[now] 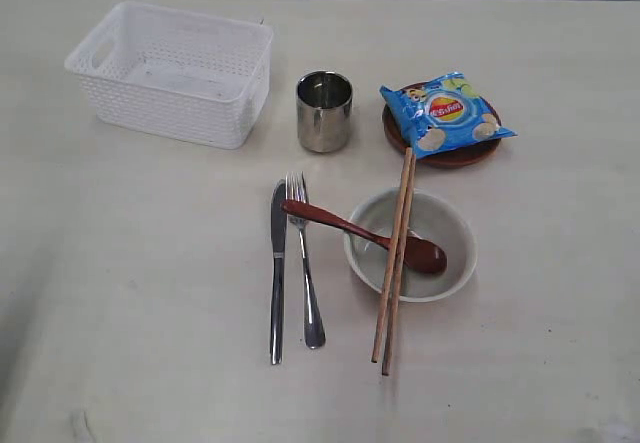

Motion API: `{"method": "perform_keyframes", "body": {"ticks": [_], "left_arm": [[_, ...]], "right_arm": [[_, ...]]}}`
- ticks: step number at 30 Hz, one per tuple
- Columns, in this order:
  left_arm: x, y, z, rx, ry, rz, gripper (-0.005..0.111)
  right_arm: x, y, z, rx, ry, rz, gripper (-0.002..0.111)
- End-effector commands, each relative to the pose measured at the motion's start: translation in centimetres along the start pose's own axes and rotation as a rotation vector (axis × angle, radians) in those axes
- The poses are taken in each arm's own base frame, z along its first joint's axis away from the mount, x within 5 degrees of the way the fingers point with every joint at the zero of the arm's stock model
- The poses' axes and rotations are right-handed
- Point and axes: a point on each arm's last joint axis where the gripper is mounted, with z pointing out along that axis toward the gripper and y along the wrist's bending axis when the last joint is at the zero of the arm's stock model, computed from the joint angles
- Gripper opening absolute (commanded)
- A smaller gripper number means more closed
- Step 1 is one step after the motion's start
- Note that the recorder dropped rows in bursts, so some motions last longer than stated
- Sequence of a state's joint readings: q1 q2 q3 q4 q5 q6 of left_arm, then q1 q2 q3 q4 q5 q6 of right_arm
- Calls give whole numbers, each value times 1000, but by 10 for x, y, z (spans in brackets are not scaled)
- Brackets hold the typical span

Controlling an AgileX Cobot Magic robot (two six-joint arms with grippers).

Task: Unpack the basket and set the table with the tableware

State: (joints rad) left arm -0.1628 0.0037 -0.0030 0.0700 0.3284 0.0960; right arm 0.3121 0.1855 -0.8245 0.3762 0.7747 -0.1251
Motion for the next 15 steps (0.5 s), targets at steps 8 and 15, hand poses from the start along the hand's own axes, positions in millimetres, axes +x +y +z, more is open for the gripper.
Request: {"method": "perform_keyframes", "body": {"ticks": [8, 15], "left_arm": [[0, 0, 0, -2, -7, 1, 3], [0, 0, 0, -2, -7, 1, 3]], "right_arm": [[46, -35, 11, 337, -530, -338, 0], [145, -70, 51, 459, -180, -416, 0]]}}
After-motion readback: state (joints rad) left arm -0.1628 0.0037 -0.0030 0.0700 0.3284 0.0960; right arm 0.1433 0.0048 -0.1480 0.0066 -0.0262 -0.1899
